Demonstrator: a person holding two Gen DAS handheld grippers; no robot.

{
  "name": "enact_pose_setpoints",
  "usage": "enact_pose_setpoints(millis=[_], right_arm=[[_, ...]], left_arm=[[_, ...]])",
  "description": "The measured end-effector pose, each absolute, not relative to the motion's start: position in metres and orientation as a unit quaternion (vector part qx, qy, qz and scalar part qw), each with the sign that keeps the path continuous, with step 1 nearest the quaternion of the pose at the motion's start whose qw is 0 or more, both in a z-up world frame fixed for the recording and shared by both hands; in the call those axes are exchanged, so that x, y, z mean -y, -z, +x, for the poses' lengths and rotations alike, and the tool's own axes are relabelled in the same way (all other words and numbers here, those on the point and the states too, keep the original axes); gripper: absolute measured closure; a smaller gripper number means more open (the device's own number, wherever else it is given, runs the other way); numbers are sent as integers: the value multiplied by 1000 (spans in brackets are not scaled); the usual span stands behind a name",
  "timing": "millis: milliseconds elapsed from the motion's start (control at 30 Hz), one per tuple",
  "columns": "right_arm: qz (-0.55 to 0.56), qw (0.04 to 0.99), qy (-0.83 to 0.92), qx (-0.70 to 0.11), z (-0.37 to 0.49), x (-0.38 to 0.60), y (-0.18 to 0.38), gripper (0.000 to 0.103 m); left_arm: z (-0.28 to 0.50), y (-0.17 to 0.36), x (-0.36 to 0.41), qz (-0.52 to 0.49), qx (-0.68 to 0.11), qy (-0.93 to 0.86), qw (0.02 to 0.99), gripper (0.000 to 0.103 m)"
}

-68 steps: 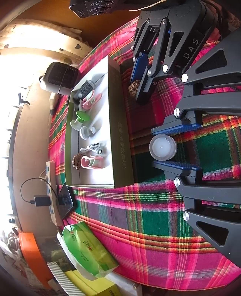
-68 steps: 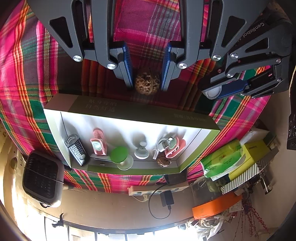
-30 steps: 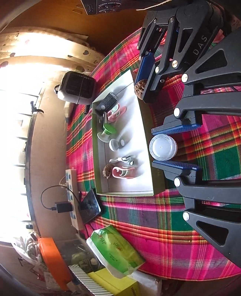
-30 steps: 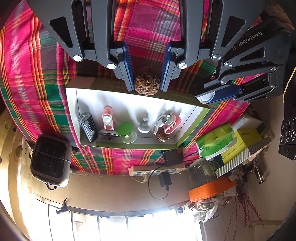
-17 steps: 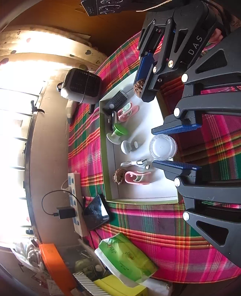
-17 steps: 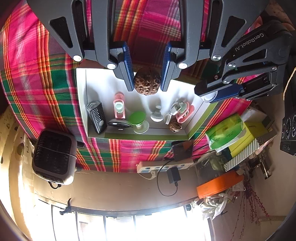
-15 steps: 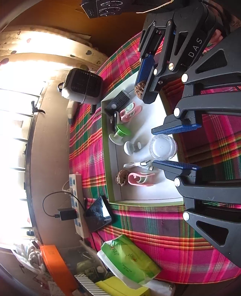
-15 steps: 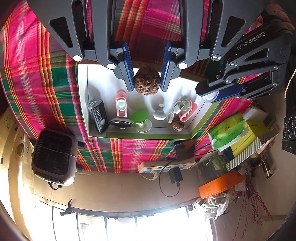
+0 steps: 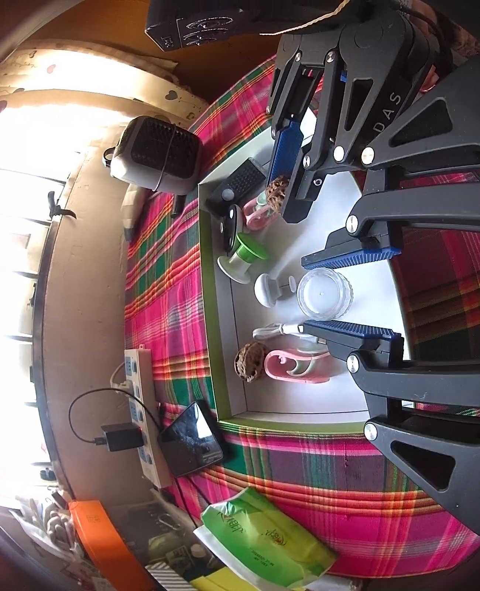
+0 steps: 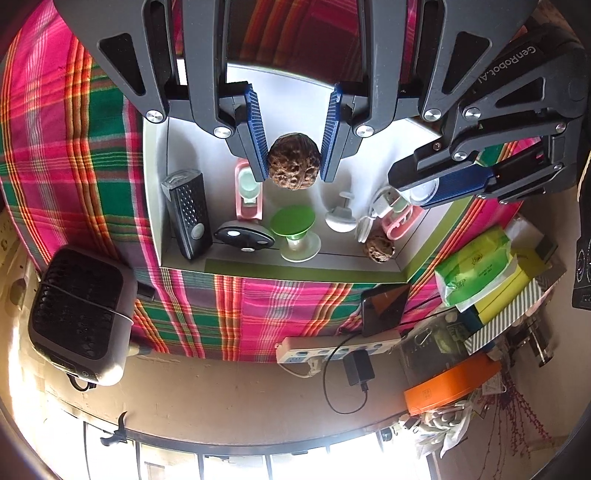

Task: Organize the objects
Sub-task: 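Carry the cap in the left tool and walnut in the right tool into the box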

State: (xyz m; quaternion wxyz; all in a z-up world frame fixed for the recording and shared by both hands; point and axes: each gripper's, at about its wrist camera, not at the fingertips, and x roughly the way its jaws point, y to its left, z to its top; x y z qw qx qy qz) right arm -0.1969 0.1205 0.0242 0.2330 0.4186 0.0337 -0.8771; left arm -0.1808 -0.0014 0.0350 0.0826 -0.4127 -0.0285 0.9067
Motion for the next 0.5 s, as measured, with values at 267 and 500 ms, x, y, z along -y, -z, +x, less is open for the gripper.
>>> enact_pose_setpoints(millis=[267,500], right_arm=[[428,241,870,-45,-208,-117,-16,73],[434,242,867,-47,-214,-116,-11,73]], left_arm=[[-190,-23,-1,-428,22,-900,83,77],[-195,-17,-1,-436,19,-896,82,77]])
